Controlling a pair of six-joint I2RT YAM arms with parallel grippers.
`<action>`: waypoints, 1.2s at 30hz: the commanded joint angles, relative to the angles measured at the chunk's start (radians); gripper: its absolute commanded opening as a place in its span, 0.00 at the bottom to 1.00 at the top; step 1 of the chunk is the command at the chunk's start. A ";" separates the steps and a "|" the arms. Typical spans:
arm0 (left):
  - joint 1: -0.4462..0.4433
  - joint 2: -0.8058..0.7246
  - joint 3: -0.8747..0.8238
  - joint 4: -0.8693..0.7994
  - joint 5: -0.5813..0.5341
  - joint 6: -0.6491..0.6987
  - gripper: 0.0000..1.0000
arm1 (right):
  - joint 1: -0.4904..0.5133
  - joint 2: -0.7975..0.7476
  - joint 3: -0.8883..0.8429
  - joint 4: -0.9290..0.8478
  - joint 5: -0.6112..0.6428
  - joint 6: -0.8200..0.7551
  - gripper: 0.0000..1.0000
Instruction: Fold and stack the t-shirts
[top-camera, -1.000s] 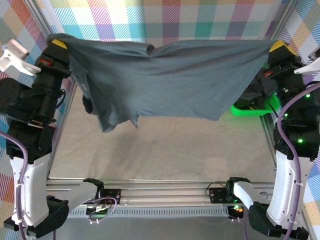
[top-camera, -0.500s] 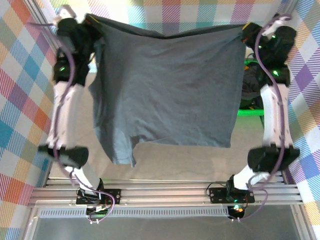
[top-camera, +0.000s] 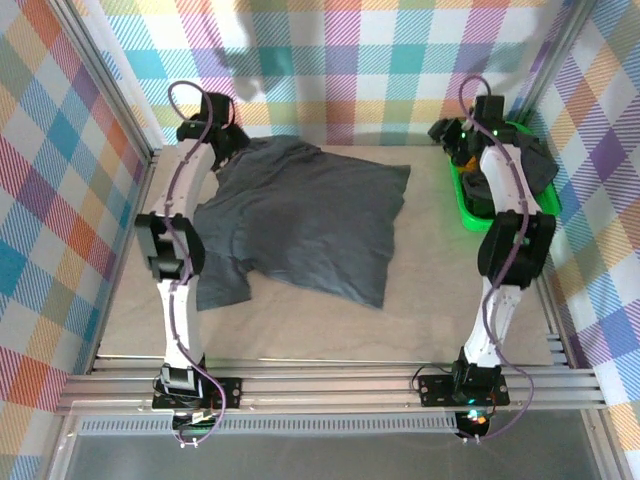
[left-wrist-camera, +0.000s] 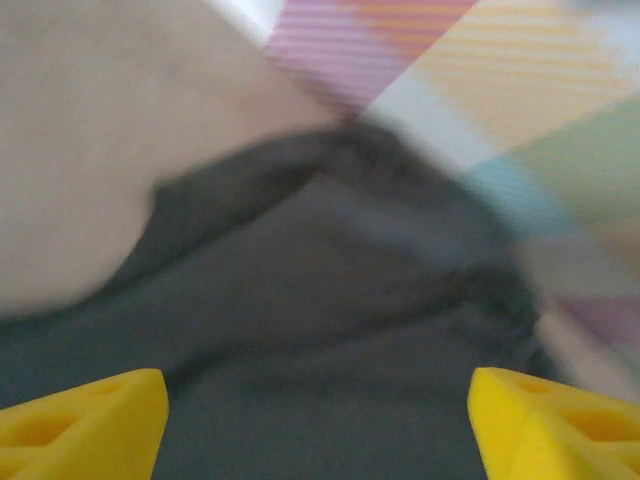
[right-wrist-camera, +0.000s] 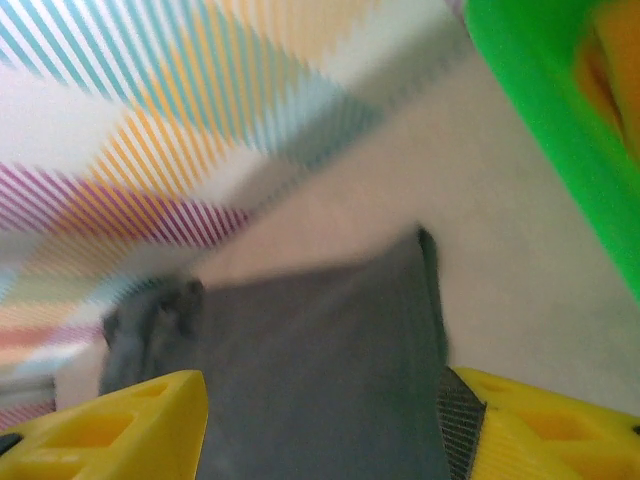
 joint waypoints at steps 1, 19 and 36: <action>-0.021 -0.295 -0.338 -0.040 -0.059 -0.067 0.72 | 0.043 -0.246 -0.305 0.132 0.054 0.074 0.60; 0.108 -0.383 -0.901 0.012 -0.025 0.049 0.57 | 0.635 -0.223 -0.745 0.075 -0.077 0.278 0.48; -0.284 -0.375 -1.051 0.131 0.360 -0.228 0.61 | 0.186 0.028 -0.463 -0.312 0.112 0.004 0.47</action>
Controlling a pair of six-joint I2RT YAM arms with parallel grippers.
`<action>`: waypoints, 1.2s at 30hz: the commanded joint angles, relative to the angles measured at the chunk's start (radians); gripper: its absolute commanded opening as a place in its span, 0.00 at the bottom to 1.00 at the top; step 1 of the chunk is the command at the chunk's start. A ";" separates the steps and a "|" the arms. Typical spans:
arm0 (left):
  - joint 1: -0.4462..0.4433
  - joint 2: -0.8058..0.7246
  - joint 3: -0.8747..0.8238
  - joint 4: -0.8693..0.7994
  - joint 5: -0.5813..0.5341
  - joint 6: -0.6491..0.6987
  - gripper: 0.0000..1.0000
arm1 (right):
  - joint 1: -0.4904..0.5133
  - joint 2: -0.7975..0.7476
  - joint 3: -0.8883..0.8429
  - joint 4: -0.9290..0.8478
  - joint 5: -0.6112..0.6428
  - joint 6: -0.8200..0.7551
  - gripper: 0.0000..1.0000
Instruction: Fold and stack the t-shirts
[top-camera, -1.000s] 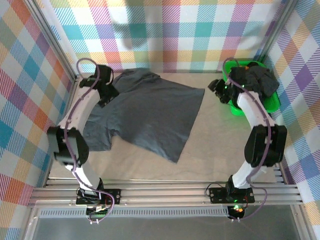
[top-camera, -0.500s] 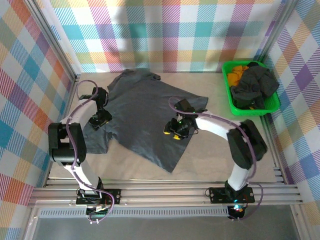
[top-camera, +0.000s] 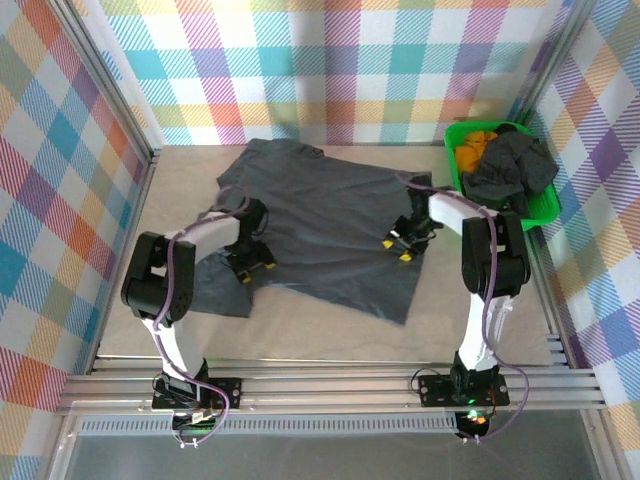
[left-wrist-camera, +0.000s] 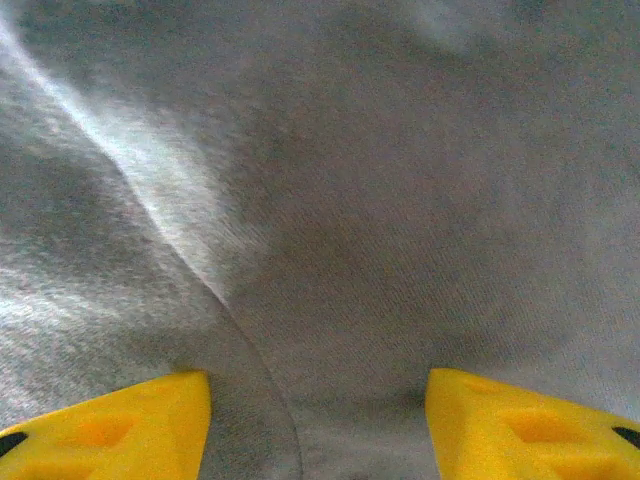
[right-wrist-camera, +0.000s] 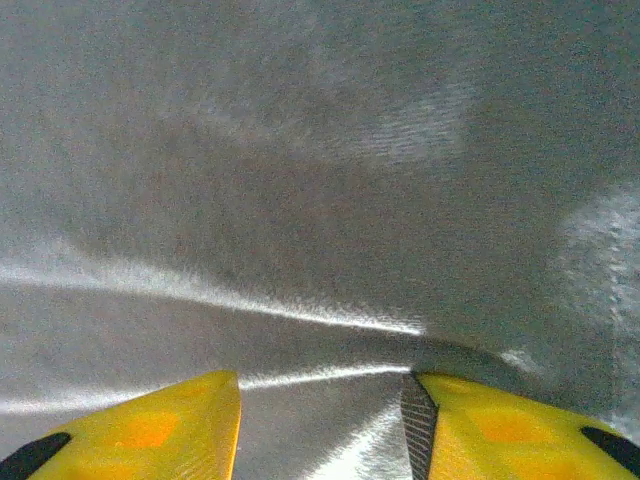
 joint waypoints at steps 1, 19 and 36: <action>-0.074 -0.061 -0.034 0.046 0.127 -0.149 0.63 | -0.054 0.066 0.089 -0.100 0.073 -0.113 0.48; 0.111 -0.527 -0.329 -0.348 -0.122 -0.074 0.67 | 0.062 -0.480 -0.213 -0.048 -0.057 -0.011 0.55; 0.113 -0.439 -0.588 0.039 -0.086 -0.095 0.34 | 0.069 -0.852 -0.584 -0.084 -0.064 0.118 0.56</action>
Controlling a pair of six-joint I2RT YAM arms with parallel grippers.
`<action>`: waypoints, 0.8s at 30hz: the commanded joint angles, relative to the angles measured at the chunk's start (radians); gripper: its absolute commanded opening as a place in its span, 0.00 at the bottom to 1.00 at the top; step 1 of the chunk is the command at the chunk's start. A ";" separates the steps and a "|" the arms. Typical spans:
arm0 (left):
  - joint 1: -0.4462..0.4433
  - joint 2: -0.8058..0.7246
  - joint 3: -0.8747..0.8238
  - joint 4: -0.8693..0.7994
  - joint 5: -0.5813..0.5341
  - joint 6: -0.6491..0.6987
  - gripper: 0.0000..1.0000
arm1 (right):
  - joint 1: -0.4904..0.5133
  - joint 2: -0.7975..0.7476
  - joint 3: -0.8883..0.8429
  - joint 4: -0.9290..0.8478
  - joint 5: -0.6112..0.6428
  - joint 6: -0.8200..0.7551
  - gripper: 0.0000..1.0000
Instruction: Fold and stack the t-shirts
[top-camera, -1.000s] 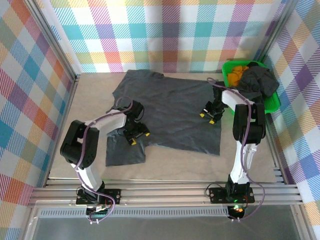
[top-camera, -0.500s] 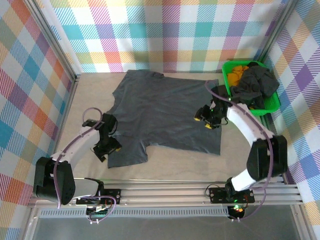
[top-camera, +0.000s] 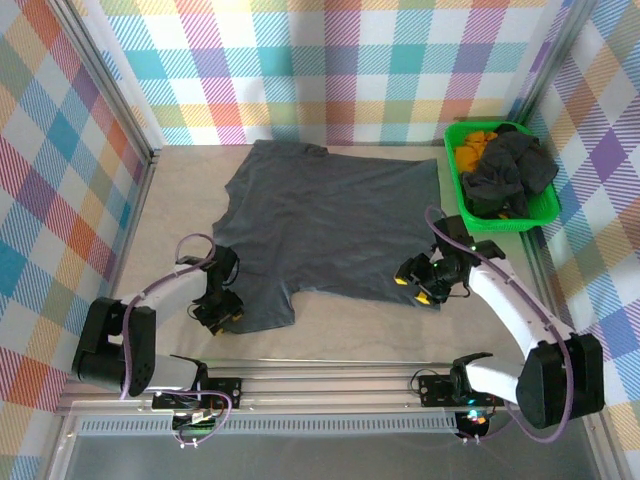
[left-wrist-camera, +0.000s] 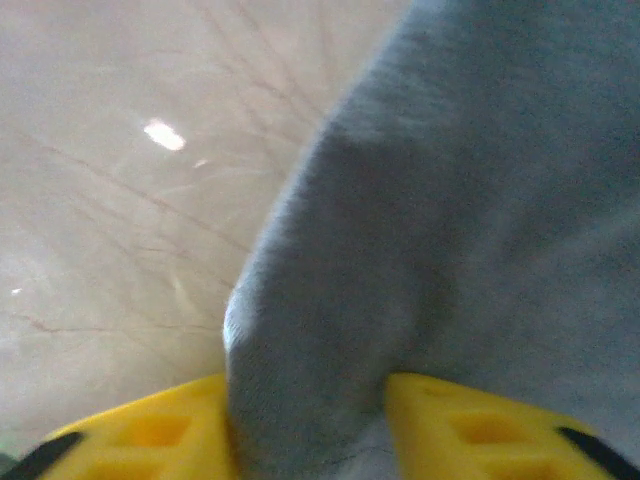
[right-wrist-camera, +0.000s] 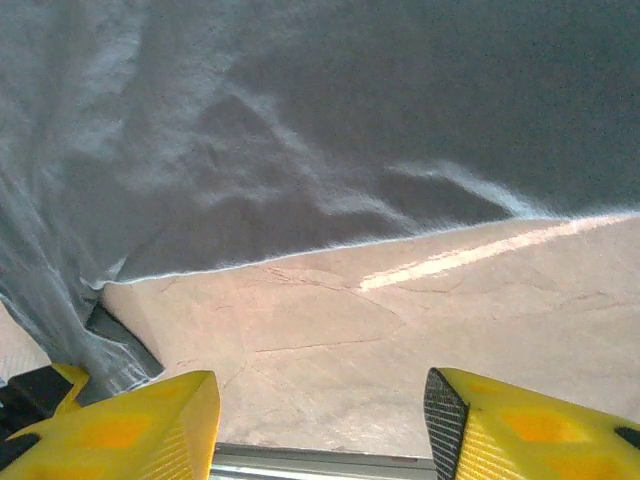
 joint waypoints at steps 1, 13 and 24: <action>0.009 0.009 -0.079 0.102 -0.013 -0.019 0.28 | -0.017 -0.027 -0.033 -0.017 0.019 0.057 0.56; -0.080 -0.360 -0.019 -0.267 0.013 -0.127 0.00 | -0.170 -0.121 -0.206 -0.101 0.166 0.276 0.48; -0.085 -0.371 0.011 -0.320 0.062 -0.072 0.00 | -0.252 0.039 -0.278 0.182 0.106 0.254 0.41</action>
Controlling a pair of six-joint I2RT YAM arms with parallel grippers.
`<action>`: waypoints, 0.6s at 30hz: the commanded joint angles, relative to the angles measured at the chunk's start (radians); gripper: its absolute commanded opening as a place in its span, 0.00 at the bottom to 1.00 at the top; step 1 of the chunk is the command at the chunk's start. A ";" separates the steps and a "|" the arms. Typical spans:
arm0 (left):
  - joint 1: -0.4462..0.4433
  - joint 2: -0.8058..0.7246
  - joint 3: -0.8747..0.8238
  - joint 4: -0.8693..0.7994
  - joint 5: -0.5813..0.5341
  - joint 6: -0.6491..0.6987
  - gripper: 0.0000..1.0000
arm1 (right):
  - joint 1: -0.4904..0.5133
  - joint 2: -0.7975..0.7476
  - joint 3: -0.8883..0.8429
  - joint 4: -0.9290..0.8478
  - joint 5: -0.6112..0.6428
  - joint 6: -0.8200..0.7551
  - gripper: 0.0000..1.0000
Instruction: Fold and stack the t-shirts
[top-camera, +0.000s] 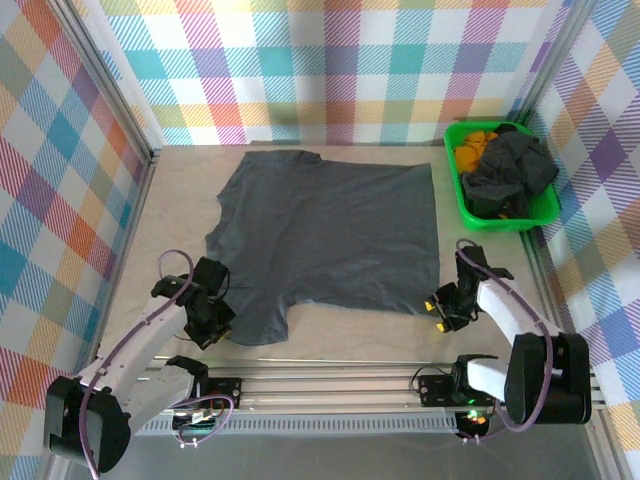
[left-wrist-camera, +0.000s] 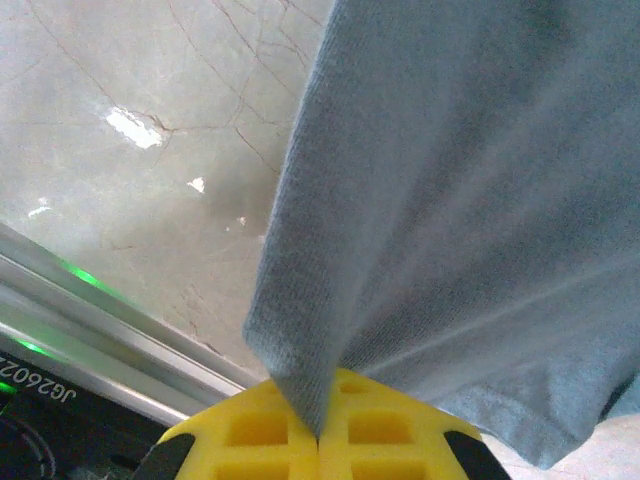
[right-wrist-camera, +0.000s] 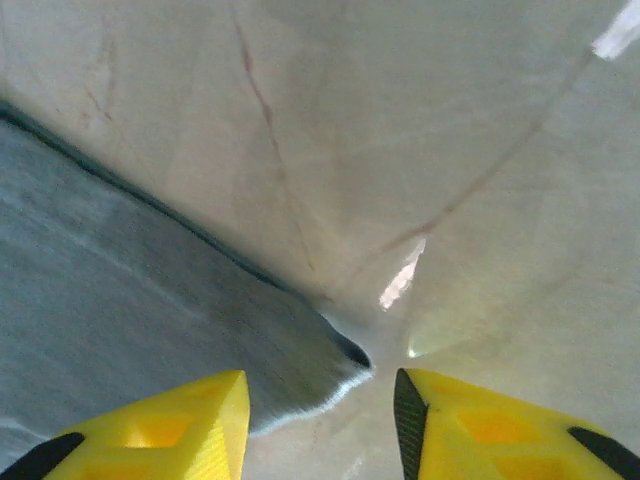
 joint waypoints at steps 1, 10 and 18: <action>-0.010 0.012 0.034 -0.067 0.026 0.034 0.00 | -0.011 0.027 -0.005 0.072 -0.017 0.002 0.40; -0.013 -0.033 0.032 -0.112 0.049 0.065 0.00 | -0.011 -0.038 0.002 -0.034 0.055 -0.023 0.00; -0.055 -0.095 0.084 -0.235 0.062 0.111 0.00 | -0.007 -0.170 0.052 -0.258 0.060 -0.092 0.00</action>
